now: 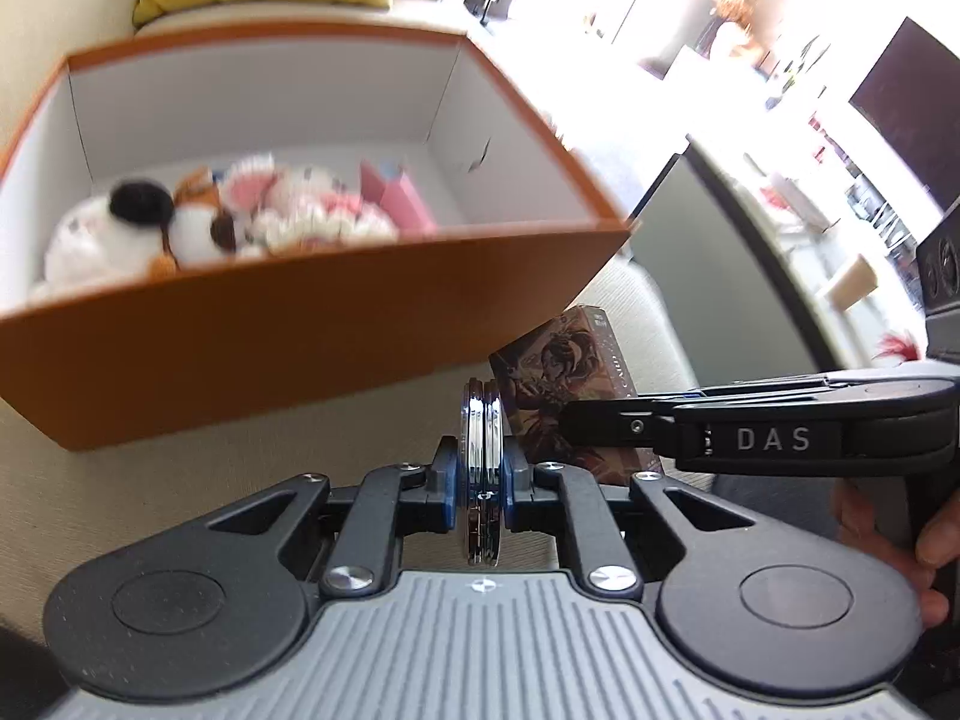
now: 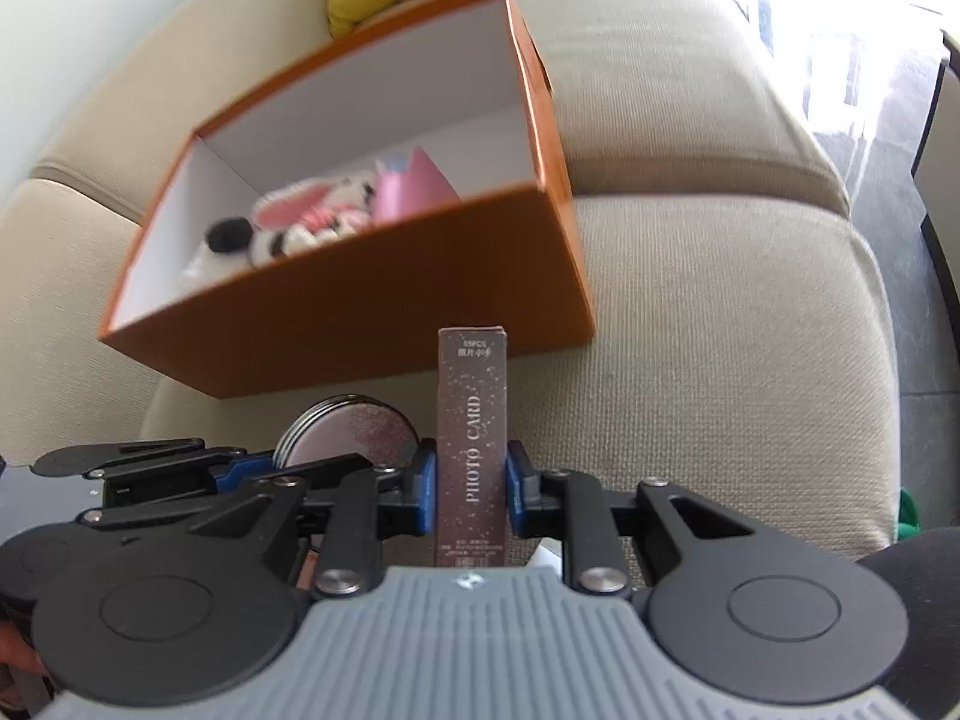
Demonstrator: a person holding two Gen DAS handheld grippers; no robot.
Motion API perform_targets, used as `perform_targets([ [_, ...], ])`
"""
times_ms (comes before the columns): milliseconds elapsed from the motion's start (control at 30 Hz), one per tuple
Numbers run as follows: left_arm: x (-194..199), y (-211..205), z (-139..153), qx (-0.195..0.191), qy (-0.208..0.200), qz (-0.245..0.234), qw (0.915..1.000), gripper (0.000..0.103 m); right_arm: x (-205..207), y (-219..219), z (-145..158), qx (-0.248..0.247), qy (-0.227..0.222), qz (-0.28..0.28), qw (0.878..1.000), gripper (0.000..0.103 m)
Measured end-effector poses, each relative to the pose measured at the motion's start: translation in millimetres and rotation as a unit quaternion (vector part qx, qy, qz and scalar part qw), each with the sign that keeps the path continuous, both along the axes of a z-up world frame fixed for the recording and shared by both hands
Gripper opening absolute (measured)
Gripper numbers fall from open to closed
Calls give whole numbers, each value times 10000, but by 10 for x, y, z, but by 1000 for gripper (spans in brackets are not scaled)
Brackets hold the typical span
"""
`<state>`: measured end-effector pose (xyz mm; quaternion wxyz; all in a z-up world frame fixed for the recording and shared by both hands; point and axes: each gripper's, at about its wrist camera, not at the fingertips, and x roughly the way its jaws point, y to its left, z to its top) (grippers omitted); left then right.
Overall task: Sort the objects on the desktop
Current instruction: 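Carry the compact mirror and PHOTO CARD box over the box with both grippers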
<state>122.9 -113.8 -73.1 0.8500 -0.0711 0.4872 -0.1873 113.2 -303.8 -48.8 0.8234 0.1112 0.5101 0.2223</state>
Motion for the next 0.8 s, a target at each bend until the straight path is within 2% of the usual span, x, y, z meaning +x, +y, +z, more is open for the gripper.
perform_targets([
  [167, 36, 41, 473, -226, -381, -43, 9990, 15, -52, -123, 528, 176, -605, 81, 9980, 24],
  [267, 214, 25, 695, -302, -568, 6, 9979, 15, 58, -144, 804, 238, -931, 113, 9953, 24],
  [367, 504, 5, 823, -357, -574, 94, 9977, 15, 229, -112, 972, 72, -1168, 94, 9931, 24],
  [467, 784, 10, 816, -445, -369, 194, 9981, 15, 468, -61, 1012, 85, -1155, 68, 9933, 24],
  [567, 1025, -40, 685, -462, -69, 257, 9986, 15, 690, -23, 958, -4, -1090, -27, 9940, 24],
  [800, 1264, -165, 283, -171, 515, 310, 9980, 15, 1011, 100, 701, -169, -638, 89, 9978, 24],
])
